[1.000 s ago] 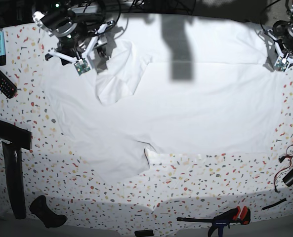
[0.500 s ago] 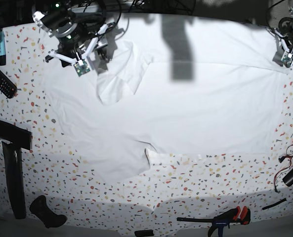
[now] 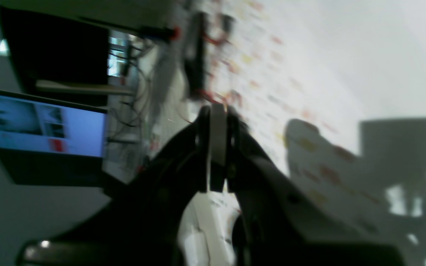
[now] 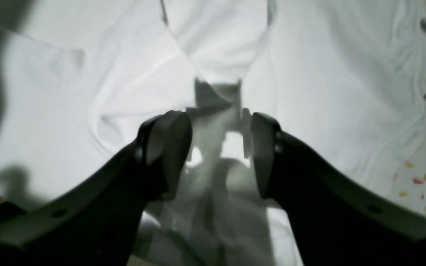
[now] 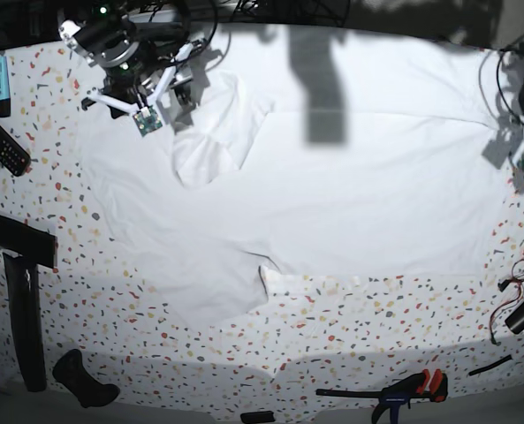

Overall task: Fold the T-shirt properly
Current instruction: 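Move the left gripper along the shirt's side toward the hem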

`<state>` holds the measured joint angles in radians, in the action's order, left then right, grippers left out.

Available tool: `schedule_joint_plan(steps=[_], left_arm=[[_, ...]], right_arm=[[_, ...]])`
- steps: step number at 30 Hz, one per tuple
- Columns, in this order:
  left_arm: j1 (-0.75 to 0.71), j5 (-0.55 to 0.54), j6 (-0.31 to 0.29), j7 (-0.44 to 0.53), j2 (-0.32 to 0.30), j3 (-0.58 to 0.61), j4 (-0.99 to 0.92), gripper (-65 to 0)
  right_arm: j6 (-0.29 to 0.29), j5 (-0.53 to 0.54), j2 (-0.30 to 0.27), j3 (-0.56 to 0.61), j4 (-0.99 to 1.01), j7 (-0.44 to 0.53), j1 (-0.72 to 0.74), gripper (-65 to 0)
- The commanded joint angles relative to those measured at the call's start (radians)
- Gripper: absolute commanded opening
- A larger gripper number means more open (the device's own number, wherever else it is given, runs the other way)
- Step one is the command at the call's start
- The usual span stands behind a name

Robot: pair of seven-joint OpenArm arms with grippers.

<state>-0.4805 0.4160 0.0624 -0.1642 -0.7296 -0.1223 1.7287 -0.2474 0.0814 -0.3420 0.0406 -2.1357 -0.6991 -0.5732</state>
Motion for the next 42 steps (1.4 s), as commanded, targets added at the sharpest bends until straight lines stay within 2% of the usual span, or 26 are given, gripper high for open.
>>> schedule_joint_plan(steps=[1,3,4,5,6,8,10,13,17,24,28,31,34,36,40,42], left_arm=[[0.036,-0.024,0.014,-0.001,-0.032,-0.01,0.016,-56.8],[0.1,-0.1,0.004,-0.028,-0.048,-0.01,0.016,-39.5],[0.132,-0.136,0.004,-0.046,-0.053,-0.01,0.016,-33.5],[0.171,-0.168,0.0,-0.087,-0.056,-0.01,0.016,-31.0],[0.22,-0.206,-0.031,-0.157,-0.055,-0.01,0.016,-31.1],[0.332,-0.335,-0.158,-0.289,-0.055,-0.01,0.007,-31.1],[0.441,-0.487,-0.289,-0.357,-0.055,-0.01,-0.02,-31.1],[0.6,-0.727,-0.418,-0.421,-0.055,-0.01,-0.095,-31.1],[0.786,-0.938,-0.529,-0.48,-0.051,-0.008,-0.291,-31.1],[0.997,-1.17,-0.663,-0.522,-0.034,-0.008,-0.719,-31.1],[1.069,-1.177,-0.726,-0.523,0.024,-0.008,-0.9,-31.1],[1.107,-1.107,-0.753,-0.499,0.097,-0.008,-0.999,-31.1],[1.133,-0.966,-0.755,-0.407,0.175,-0.008,-1.081,-31.1],[1.142,-0.911,-0.755,-0.338,0.213,-0.008,-1.131,-31.1],[1.159,-0.894,-0.751,-0.222,0.23,-0.008,-1.227,-31.1],[1.165,-0.837,-0.729,-0.158,0.23,-0.008,-1.266,-31.1]], right_arm=[[0.001,-0.002,-0.004,-0.002,-0.018,-0.002,-0.003,-34.9],[0.001,-0.002,-0.004,-0.002,-0.018,-0.045,-0.003,-34.9],[0.001,-0.002,-0.004,-0.002,-0.018,-0.058,-0.003,-34.9],[0.001,-0.002,-0.004,-0.002,-0.018,-0.068,-0.003,-34.9],[0.001,-0.002,-0.004,-0.002,-0.018,-0.072,-0.003,-34.9],[0.001,-0.002,-0.004,-0.002,-0.018,-0.074,-0.003,-34.9],[0.001,0.002,-0.004,-0.002,-0.018,-0.073,-0.003,-34.9],[0.001,0.002,-0.004,-0.002,-0.018,-0.074,-0.003,-34.9],[0.001,0.002,-0.004,-0.002,-0.018,-0.075,-0.003,-34.9],[0.001,0.002,-0.004,-0.002,-0.018,-0.076,-0.003,-34.9],[0.001,0.002,-0.004,-0.002,-0.019,-0.074,-0.003,-34.9],[0.001,0.002,-0.004,-0.002,-0.019,-0.074,-0.003,-34.9],[0.001,0.002,-0.004,-0.002,-0.019,-0.077,-0.003,-34.9],[0.001,0.002,-0.004,-0.002,-0.019,-0.082,-0.003,-34.9],[0.001,0.002,-0.004,-0.002,-0.019,-0.095,-0.003,-34.9],[0.001,0.002,-0.004,-0.002,-0.019,-0.096,-0.004,-34.9]])
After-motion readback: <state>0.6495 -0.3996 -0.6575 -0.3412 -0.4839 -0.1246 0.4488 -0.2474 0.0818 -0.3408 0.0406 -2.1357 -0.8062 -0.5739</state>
